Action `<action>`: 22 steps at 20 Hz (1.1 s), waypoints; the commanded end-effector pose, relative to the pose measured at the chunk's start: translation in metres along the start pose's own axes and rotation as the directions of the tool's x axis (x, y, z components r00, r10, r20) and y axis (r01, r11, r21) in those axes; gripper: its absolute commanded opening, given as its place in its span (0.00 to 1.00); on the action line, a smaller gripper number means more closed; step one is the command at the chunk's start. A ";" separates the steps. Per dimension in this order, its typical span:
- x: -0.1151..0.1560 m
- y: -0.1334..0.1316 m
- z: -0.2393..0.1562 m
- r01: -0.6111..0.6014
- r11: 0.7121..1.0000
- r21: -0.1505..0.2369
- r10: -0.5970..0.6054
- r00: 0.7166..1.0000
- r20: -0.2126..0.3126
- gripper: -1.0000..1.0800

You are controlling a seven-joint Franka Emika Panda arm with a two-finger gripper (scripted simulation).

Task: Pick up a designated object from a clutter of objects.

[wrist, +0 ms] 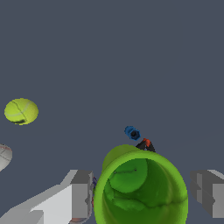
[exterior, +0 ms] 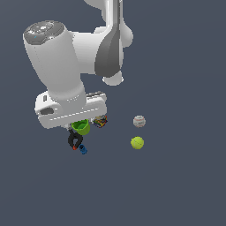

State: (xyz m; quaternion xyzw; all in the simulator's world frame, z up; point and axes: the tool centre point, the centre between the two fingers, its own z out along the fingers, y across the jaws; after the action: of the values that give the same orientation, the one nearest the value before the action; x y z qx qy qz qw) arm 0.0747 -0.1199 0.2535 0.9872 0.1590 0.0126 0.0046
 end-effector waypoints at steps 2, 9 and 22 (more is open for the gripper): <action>-0.005 -0.018 -0.038 -0.001 1.000 0.002 0.001 1.000 0.005 0.00; -0.012 -0.051 -0.107 -0.003 1.000 0.006 0.003 1.000 0.015 0.00; -0.015 -0.080 -0.171 -0.004 1.000 0.013 0.004 1.000 0.023 0.00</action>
State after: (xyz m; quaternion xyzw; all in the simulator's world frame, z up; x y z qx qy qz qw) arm 0.0317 -0.0491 0.4192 0.9876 0.1572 0.0004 0.0004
